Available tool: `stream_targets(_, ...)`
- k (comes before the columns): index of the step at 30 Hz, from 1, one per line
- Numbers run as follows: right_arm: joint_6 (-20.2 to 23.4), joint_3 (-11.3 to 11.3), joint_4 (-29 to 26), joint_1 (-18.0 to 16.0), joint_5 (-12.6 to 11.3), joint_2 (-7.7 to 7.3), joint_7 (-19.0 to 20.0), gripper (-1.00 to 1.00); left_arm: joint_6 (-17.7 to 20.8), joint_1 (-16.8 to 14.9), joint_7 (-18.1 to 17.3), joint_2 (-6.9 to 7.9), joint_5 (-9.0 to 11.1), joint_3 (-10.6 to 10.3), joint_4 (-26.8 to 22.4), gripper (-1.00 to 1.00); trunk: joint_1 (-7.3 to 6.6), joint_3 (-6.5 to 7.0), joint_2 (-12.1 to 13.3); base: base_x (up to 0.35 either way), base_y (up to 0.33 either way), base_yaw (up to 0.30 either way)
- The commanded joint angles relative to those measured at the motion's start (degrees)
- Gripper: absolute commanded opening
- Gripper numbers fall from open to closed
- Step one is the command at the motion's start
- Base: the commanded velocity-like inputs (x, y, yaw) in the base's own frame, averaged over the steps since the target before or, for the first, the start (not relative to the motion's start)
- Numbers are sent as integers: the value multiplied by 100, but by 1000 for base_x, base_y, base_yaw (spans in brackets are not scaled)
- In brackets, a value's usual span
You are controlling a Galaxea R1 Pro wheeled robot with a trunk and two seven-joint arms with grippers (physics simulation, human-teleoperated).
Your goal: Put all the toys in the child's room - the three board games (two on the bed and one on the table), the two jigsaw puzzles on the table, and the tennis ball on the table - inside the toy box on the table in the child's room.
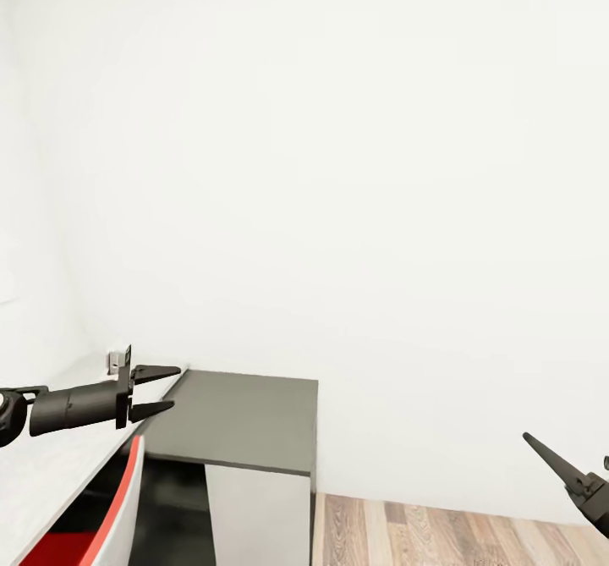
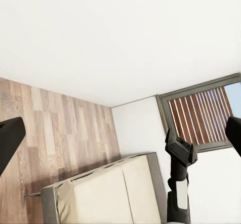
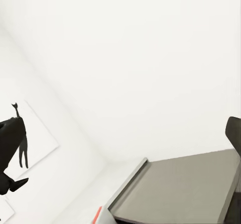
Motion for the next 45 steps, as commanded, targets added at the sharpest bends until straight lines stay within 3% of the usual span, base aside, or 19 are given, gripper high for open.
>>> stream_targets(1, 43, -1, -2, 3, -37, -2, -5, 100, 8, -8, 58, 2, 61, -11, 1, 100, 1, 6, -3, -73, 0, -211)
stream_targets(18, 31, 1, -1, 5, -31, 1, -9, 100, 8, -8, 60, -5, 61, -146, 1, 100, 1, 121, -3, -37, 0, -205)
stream_targets(28, 49, 7, -1, 0, -30, -16, -28, 100, 8, -9, 66, -16, 59, -188, 1, 100, 1, 124, -3, -137, -77, -35)
stream_targets(34, 72, 38, -4, -2, -30, -40, -53, 100, 8, -10, 84, -217, 36, -294, 1, 100, 1, 76, -3, -18, -21, -2)
stream_targets(36, 75, 40, -3, -2, -30, -44, -59, 100, 8, -11, 87, -331, -58, -317, 1, 100, 1, 58, -3, -4, -4, 0)
stream_targets(39, 78, 42, -3, -8, -27, -51, -65, 100, 8, -21, 97, -465, -368, -328, 1, 100, 1, 30, -3, -2, -2, 0)
stream_targets(43, 78, 48, -5, -23, 42, -59, -196, 100, 8, -41, 107, -744, -1055, -312, 1, 100, 1, -8, -3, 0, 0, 0)
stream_targets(45, 79, 44, -4, -36, 199, -58, -367, 100, 8, -51, 111, -902, -1381, -302, 1, 100, 1, -27, -3, 0, 0, 0)
